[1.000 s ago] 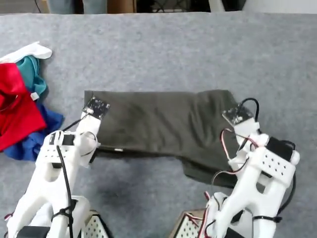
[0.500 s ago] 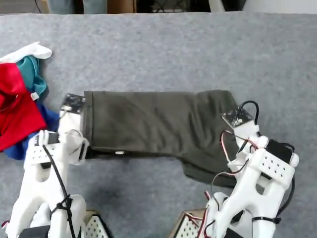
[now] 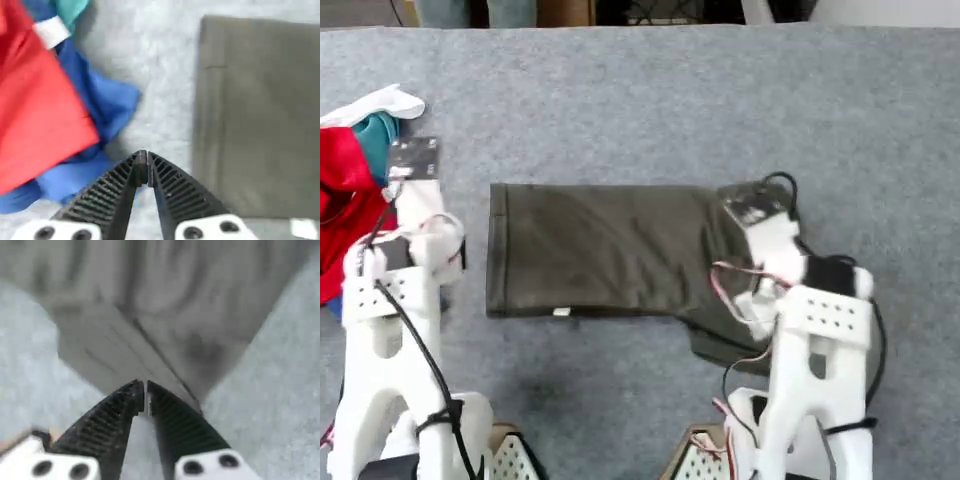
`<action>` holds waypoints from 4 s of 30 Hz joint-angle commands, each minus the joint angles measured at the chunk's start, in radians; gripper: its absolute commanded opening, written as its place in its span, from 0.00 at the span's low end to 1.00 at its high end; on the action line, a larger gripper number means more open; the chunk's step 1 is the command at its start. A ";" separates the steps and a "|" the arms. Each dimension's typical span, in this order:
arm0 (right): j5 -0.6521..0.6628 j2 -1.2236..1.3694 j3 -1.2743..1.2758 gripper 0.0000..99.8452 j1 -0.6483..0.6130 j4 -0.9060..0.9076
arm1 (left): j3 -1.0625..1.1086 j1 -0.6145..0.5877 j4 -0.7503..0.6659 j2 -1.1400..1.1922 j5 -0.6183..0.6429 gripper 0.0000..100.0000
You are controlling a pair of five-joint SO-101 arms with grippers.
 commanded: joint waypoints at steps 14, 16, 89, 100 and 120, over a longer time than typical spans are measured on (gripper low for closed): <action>-0.063 0.262 0.059 0.01 -0.074 -0.061 | -0.047 0.206 -0.025 0.232 0.043 0.03; -0.037 0.262 0.073 0.01 -0.074 -0.026 | -0.047 0.206 -0.026 0.267 0.043 0.03; -0.149 1.030 -0.820 0.01 0.052 -0.384 | -0.725 0.170 -0.095 1.008 0.204 0.03; -0.147 1.333 -1.133 0.01 0.138 -0.232 | -0.722 0.168 -0.091 1.014 0.203 0.03; -0.057 1.443 -1.681 0.01 0.146 0.232 | -0.694 0.171 -0.281 0.961 0.120 0.03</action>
